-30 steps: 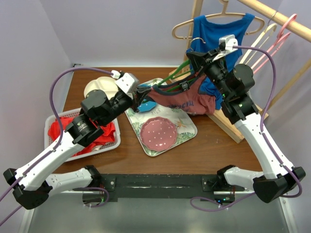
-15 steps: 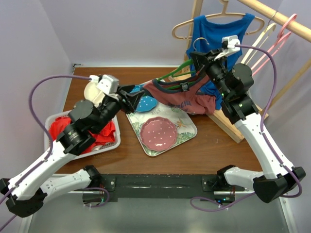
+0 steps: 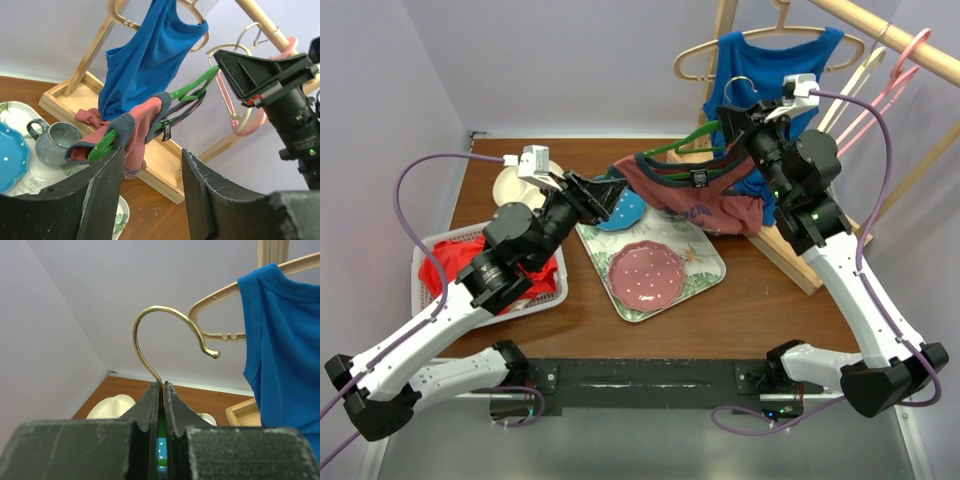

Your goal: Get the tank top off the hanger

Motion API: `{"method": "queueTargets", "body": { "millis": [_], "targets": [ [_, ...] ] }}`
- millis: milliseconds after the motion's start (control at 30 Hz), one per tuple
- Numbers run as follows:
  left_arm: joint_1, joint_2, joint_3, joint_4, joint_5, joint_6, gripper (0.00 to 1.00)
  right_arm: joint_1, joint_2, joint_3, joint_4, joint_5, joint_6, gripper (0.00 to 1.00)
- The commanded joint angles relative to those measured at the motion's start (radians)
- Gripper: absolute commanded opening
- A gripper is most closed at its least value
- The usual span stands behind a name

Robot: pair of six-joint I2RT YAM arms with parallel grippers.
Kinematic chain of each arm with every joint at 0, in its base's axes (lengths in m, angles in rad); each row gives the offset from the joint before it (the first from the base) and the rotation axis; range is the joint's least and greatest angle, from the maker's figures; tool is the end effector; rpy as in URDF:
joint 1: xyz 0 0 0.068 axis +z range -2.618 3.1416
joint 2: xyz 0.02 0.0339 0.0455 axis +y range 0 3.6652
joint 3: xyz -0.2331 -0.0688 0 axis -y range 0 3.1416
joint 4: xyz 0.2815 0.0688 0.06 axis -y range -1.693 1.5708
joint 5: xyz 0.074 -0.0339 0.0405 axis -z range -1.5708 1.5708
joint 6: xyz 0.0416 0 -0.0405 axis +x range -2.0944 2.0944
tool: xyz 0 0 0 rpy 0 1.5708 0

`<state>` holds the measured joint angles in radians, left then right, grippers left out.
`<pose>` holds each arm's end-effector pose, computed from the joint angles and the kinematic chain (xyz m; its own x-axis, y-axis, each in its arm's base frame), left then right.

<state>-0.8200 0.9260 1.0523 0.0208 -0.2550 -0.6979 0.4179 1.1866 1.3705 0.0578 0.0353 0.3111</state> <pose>0.1882 -0.1863 0.4115 -0.2686 -0.6236 -0.7342 0.4759 0.5767 -0.6640 0.2845 0.1247 0.4677 0.0937 0.3763 -0.9217 -0.4233 0.8530 0.3053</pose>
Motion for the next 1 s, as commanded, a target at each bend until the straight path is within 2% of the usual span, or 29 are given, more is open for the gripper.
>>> {"method": "queueTargets", "body": {
  "millis": [0,300,533,633,967],
  "targets": [
    [0.001,0.023,0.028,0.025,-0.078,-0.068,0.54,0.002,-0.036,0.044,0.040,0.018,0.042,0.00],
    [0.001,0.060,0.022,0.060,-0.167,-0.035,0.61,0.002,-0.056,0.030,0.039,0.003,0.057,0.00],
    [-0.001,0.093,-0.026,0.230,-0.150,0.035,0.65,0.002,-0.073,0.024,0.037,-0.015,0.083,0.00],
    [0.001,0.102,-0.057,0.322,-0.119,0.064,0.65,0.002,-0.082,0.012,0.039,-0.018,0.091,0.00],
    [0.001,0.125,-0.074,0.435,-0.099,0.120,0.57,0.002,-0.097,-0.014,0.043,-0.025,0.098,0.00]
  ]
}}
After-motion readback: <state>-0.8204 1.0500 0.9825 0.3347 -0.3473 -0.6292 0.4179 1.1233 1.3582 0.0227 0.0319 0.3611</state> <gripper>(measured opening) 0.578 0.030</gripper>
